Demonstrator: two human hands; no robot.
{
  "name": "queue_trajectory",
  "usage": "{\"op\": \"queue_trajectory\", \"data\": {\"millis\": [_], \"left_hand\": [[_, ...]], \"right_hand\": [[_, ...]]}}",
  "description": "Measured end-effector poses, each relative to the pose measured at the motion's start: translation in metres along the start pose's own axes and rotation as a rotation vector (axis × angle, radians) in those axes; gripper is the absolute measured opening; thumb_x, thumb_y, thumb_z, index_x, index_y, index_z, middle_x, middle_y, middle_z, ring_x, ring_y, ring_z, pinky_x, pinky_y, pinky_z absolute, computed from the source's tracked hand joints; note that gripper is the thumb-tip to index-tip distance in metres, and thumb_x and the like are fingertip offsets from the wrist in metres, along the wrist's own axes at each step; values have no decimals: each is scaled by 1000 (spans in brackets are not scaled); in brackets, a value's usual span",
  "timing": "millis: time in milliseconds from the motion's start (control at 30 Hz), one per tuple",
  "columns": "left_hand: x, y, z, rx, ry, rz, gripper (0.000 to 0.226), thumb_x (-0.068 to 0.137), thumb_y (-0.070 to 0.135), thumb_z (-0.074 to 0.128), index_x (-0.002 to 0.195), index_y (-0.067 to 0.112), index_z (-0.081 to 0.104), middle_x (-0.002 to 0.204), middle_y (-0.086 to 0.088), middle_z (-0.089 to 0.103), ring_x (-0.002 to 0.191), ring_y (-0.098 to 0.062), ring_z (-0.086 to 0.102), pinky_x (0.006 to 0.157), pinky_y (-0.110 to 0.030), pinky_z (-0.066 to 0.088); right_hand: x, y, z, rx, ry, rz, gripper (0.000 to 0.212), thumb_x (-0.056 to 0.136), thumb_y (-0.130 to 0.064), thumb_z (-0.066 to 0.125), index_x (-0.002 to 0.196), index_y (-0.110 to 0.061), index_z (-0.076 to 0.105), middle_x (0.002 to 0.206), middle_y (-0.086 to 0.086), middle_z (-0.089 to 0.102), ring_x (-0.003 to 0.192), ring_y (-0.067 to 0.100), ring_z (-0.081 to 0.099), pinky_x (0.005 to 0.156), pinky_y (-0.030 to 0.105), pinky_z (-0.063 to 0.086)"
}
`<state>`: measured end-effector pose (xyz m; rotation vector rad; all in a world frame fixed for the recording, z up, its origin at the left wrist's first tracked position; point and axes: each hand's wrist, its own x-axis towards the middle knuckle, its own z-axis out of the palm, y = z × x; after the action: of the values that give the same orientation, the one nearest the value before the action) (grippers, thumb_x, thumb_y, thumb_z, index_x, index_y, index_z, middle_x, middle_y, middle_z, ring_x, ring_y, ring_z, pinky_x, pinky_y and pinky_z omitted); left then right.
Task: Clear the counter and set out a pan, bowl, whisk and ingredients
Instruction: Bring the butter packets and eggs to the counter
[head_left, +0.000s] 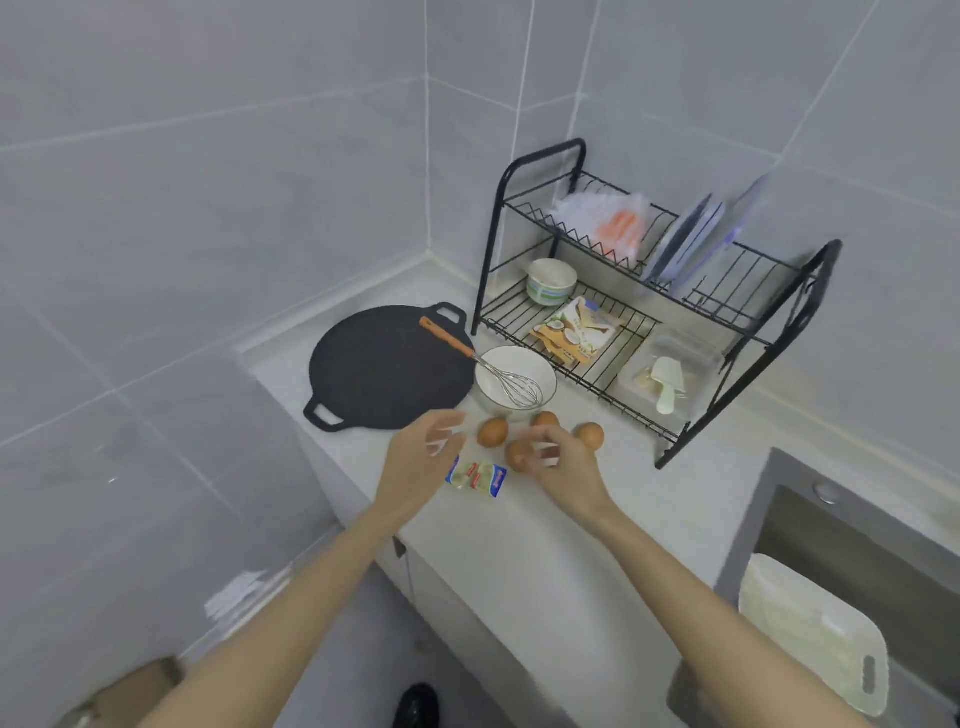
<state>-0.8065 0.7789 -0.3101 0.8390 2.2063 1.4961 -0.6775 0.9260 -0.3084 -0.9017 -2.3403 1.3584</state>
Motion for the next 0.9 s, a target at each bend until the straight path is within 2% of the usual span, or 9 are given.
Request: {"op": "queue_trajectory", "data": {"millis": [133, 200, 267, 367, 467, 500, 633, 767, 900], "left_hand": [[-44, 26, -1, 39, 141, -4, 24, 90, 9, 56, 110, 21, 64, 104, 17, 64, 93, -4, 64, 77, -6, 45], [-73, 42, -1, 41, 233, -5, 25, 91, 9, 55, 112, 18, 64, 107, 13, 64, 92, -6, 63, 74, -1, 43], [-106, 60, -4, 42, 322, -8, 26, 91, 9, 55, 114, 18, 64, 109, 13, 64, 93, -6, 62, 73, 1, 41], [-150, 81, -17, 53, 437, -2, 25, 92, 9, 54, 114, 17, 64, 110, 12, 64, 93, -4, 60, 74, 1, 40], [-199, 99, -37, 105, 550, -9, 26, 93, 8, 55, 115, 16, 64, 110, 11, 64, 95, -7, 60, 76, -2, 41], [-215, 104, -45, 128, 586, -14, 26, 92, 8, 55, 116, 15, 64, 110, 11, 64, 96, -8, 60, 76, -4, 41], [-279, 122, -76, 201, 743, -24, 26, 91, 6, 56, 115, 10, 64, 110, 5, 65, 95, -10, 60, 72, 1, 41], [-349, 132, -104, 239, 865, -61, 26, 92, 11, 57, 117, 10, 64, 112, 5, 65, 96, -8, 61, 71, 2, 41], [-419, 138, -132, 288, 958, -101, 27, 93, 17, 57, 120, 15, 62, 116, 9, 64, 102, -4, 59, 74, 0, 41]], "right_hand": [[-26, -11, -13, -51, -125, -107, 25, 82, -4, 64, 102, -18, 66, 94, 10, 65, 90, 23, 62, 84, 34, 51], [-43, -17, -24, -32, -197, -148, 25, 83, -4, 65, 106, -13, 65, 87, -2, 59, 84, 17, 61, 80, 27, 51], [-64, -30, -32, -19, -263, -196, 23, 84, -5, 65, 103, -19, 66, 88, -15, 55, 75, 5, 57, 72, 16, 48], [-88, -47, -34, -16, -312, -269, 25, 81, -19, 64, 92, -41, 64, 108, -6, 62, 87, 10, 63, 83, 23, 50], [-116, -66, -34, -3, -410, -312, 24, 84, -13, 64, 105, -25, 66, 106, -10, 64, 90, 13, 62, 72, 3, 40], [-125, -73, -33, -5, -434, -334, 25, 85, -11, 64, 108, -21, 66, 106, -13, 63, 89, 12, 61, 69, 1, 38], [-163, -102, -15, 14, -538, -433, 27, 86, -9, 62, 111, -19, 66, 112, -13, 62, 87, 9, 60, 72, 9, 41], [-206, -134, 18, 24, -644, -528, 26, 87, -10, 63, 110, -20, 66, 110, -12, 62, 86, 11, 60, 66, 0, 40], [-255, -164, 58, 29, -757, -629, 24, 87, -9, 63, 109, -19, 65, 116, -6, 64, 93, 19, 61, 74, 15, 43]]}}
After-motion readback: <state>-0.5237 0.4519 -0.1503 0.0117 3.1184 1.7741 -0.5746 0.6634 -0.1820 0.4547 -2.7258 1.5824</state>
